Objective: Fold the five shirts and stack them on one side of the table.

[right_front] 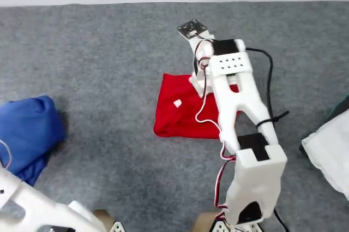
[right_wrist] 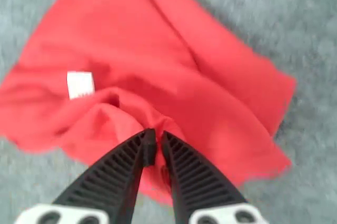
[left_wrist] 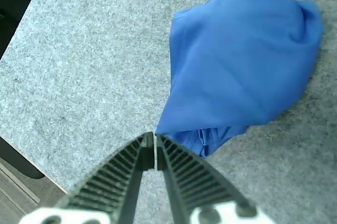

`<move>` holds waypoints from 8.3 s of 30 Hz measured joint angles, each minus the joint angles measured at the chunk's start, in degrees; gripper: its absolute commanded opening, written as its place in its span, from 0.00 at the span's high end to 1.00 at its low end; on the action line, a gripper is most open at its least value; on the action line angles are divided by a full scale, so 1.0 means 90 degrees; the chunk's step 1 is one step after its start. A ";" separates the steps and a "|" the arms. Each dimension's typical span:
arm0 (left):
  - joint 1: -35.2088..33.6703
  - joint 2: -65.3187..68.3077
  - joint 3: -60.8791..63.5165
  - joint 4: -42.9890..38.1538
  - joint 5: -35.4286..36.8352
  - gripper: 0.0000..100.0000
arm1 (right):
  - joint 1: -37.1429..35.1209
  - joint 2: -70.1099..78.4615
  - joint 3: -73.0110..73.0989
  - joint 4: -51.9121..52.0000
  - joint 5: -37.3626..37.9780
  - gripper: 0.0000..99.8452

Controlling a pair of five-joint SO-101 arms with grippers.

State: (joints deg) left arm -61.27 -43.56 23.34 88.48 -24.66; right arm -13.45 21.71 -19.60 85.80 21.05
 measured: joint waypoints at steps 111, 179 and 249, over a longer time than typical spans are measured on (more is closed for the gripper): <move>0.0000 0.0000 0.0547 0.0000 -0.0010 0.98 | -0.1416 0.4308 -0.6281 0.0860 0.0352 0.92; 0.0684 0.0000 0.0967 -0.0020 -0.0010 0.99 | 0.1114 0.2413 -0.3243 0.1631 -0.0293 0.82; 0.0684 0.0000 0.0977 -0.0020 -0.0010 0.99 | 0.0498 0.3126 -0.4444 0.1631 -0.0010 0.99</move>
State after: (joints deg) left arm -55.12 -43.56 32.13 88.31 -24.75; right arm -8.97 49.85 -59.60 100.48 20.97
